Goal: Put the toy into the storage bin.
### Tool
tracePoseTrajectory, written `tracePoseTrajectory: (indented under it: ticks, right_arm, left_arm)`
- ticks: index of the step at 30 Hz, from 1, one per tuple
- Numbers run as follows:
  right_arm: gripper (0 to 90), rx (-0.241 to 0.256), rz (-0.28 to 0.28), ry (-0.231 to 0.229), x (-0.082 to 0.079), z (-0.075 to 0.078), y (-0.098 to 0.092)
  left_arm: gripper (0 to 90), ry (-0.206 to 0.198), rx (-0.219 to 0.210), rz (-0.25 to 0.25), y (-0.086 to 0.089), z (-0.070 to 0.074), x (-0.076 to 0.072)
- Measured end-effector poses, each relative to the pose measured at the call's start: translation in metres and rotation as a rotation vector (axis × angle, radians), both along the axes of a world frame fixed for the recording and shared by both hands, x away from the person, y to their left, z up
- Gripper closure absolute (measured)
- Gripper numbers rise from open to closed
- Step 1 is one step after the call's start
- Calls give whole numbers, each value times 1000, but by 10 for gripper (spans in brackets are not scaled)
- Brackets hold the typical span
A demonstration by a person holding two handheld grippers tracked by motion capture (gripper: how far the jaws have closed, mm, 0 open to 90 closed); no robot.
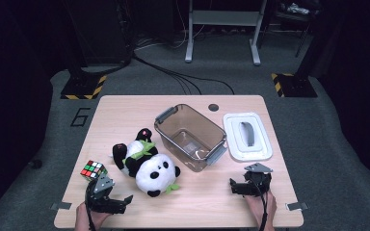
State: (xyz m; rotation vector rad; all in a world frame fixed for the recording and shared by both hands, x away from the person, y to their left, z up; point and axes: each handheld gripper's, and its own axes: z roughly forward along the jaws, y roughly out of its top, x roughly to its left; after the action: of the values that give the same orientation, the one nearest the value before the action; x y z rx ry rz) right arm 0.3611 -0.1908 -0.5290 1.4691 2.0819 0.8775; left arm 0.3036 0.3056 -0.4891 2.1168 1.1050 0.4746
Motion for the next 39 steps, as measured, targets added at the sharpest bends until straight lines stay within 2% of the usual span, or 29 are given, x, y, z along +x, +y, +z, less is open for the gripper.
tracePoseTrajectory:
  ticks: [11,14,24,25,30,31,37,39]
  right_arm:
    - [0,-2,1,-3,0,0,0]
    - [0,-1,1,-4,0,0,0]
    - [0,-1,0,-5,0,0,0]
    - [0,-1,1,-5,0,0,0]
    - [0,-4,5,-5,0,0,0]
    - [0,-4,5,-5,0,0,0]
    - [0,-4,6,-5,-1,0,0]
    - [0,-4,6,-5,-1,0,0]
  left_arm:
    - [0,-31,-12,-21,2,29,6]
    - [0,-35,-8,-39,1,40,10]
    - [0,-67,-23,-65,-4,64,22]
    - [0,-78,-10,-69,-7,70,27]
    - [0,-103,-2,-86,-17,83,41]
    - [0,-103,-2,-86,-17,83,41]
    - [0,-100,2,-135,-33,92,67]
    - [0,-85,11,-146,-39,92,74]
